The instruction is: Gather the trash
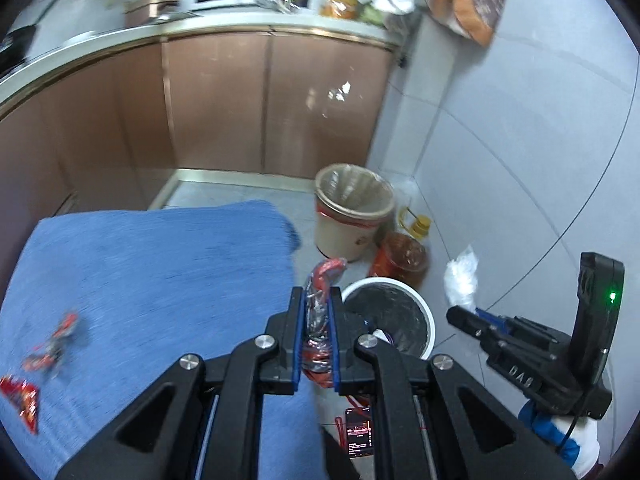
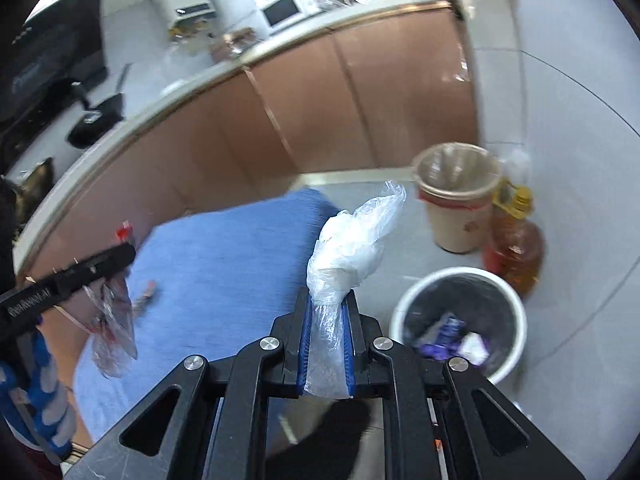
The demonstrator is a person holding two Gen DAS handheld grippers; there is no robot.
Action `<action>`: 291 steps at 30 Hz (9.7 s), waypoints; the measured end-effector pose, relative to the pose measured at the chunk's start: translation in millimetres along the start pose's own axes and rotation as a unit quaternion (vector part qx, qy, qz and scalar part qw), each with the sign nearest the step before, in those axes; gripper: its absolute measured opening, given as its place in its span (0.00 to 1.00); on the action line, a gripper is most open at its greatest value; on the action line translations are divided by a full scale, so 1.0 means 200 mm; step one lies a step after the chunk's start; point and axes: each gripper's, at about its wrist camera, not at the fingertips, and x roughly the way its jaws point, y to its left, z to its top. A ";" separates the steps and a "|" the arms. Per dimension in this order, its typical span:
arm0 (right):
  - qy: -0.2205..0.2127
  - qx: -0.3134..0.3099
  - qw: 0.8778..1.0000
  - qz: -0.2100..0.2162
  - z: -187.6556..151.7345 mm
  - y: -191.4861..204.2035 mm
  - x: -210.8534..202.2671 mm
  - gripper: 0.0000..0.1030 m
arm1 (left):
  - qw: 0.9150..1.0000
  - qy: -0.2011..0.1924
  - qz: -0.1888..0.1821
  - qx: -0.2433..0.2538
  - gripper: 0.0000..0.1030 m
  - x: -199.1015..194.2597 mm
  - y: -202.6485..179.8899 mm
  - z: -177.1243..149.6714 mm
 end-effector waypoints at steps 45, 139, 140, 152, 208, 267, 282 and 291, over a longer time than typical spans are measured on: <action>0.067 0.062 0.989 -0.120 -0.13 -0.63 0.52 0.44 | 0.997 0.060 -0.019 0.037 0.37 0.88 -0.38 -0.01; 0.174 -0.103 0.970 0.137 -0.34 1.89 1.08 0.65 | 0.957 -0.082 0.195 -0.200 0.46 -0.46 2.00 -1.03; 0.176 -0.102 0.969 0.137 -0.34 1.90 1.09 0.65 | 0.957 -0.080 0.190 -0.203 0.45 -0.45 2.01 -1.02; 0.205 -0.107 0.963 0.137 -0.38 1.99 1.29 0.51 | 0.960 -0.064 0.149 -0.230 0.16 -0.38 2.07 -1.06; 0.029 0.040 0.997 -0.064 -0.10 -0.24 0.23 0.13 | 0.998 -0.012 -0.056 0.018 0.06 0.09 0.22 -0.13; 0.014 0.015 0.994 -0.107 -0.14 -0.13 0.22 0.45 | 0.999 0.014 -0.046 -0.003 0.36 0.29 -0.01 -0.14; -0.035 -0.057 0.996 -0.053 -0.16 0.42 -0.02 0.51 | 0.997 -0.060 0.015 -0.039 0.36 -0.24 0.38 -0.32; -0.055 -0.094 0.994 -0.023 -0.24 0.70 -0.14 0.54 | 0.988 -0.104 0.076 -0.083 0.50 -0.54 0.67 -0.47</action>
